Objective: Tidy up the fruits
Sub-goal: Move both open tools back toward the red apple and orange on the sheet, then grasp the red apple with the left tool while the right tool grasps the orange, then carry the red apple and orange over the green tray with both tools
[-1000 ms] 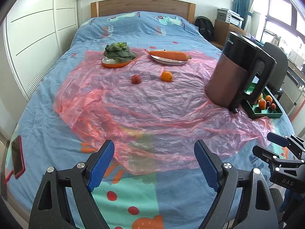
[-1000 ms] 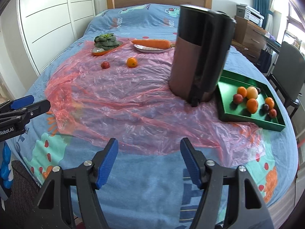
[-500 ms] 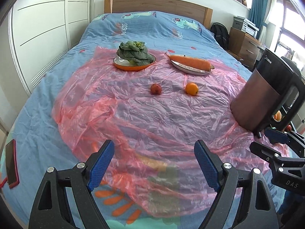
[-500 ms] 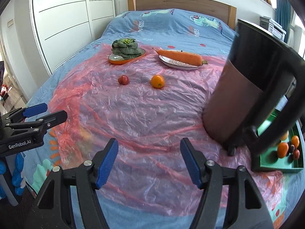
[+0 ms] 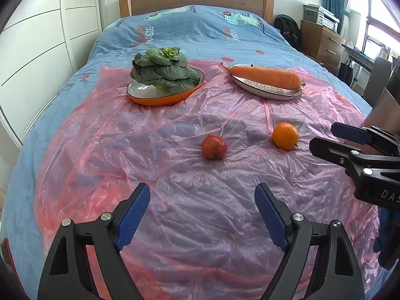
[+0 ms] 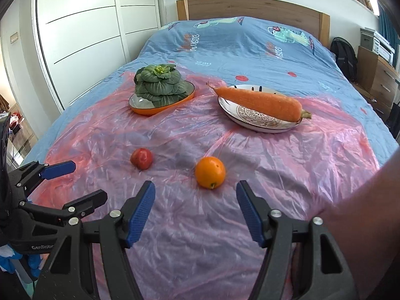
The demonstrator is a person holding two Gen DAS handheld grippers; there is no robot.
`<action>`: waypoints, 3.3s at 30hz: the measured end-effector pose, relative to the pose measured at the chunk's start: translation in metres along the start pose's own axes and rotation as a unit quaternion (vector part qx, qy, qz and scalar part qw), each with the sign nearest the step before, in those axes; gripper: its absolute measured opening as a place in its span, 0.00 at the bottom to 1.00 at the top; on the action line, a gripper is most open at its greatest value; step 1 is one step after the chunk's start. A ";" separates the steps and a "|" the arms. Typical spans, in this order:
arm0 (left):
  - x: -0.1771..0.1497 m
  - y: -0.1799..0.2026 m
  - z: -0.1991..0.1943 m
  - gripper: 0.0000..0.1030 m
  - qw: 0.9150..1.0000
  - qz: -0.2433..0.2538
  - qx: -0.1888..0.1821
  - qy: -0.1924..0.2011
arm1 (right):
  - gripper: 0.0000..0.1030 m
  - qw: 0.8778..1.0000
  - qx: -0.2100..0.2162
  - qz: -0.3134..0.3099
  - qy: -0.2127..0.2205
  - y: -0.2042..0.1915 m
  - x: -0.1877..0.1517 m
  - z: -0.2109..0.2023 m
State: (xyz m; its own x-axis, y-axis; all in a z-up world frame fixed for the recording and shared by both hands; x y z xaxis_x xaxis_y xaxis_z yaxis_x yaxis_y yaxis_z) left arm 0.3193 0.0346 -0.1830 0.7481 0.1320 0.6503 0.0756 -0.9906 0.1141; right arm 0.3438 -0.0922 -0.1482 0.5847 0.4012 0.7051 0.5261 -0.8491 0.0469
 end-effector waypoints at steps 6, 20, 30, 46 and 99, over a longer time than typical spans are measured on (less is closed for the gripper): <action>0.017 0.001 0.041 0.79 1.000 0.005 0.005 -0.007 | 0.97 1.000 0.004 -0.006 -0.010 0.009 0.007 0.045; 0.018 0.007 0.074 0.48 0.999 0.016 0.003 -0.035 | 0.44 0.999 0.011 -0.014 -0.040 0.006 -0.005 0.081; 0.019 0.012 0.076 0.28 0.999 0.003 -0.016 -0.046 | 0.38 0.999 0.010 -0.014 -0.043 0.006 -0.004 0.080; 0.024 0.008 -0.001 0.27 1.000 -0.011 -0.012 -0.005 | 0.38 1.000 0.025 0.010 -0.001 -0.015 -0.002 -0.010; -0.115 0.435 -0.162 0.28 0.952 0.239 -0.188 -0.042 | 0.38 0.956 -0.168 0.235 0.048 0.255 -0.254 -0.294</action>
State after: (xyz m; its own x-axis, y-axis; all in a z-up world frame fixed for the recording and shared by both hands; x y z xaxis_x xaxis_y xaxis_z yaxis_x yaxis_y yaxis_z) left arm 0.1598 -0.4051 -0.0864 0.6894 -0.3490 0.6348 -0.5155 -0.8520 0.0914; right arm 0.1481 -0.5120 -0.1075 0.6400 -0.0710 0.7651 -0.0176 -0.9968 -0.0778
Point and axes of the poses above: each gripper's, at about its wrist camera, not at the fingertips, and z roughly the way its jaws point, y to its right, x to its top, the point moved 10 cm from there along z, roughly the way its jaws point, and after that the axes turned 10 degrees about -z, right-handed, at the moved point
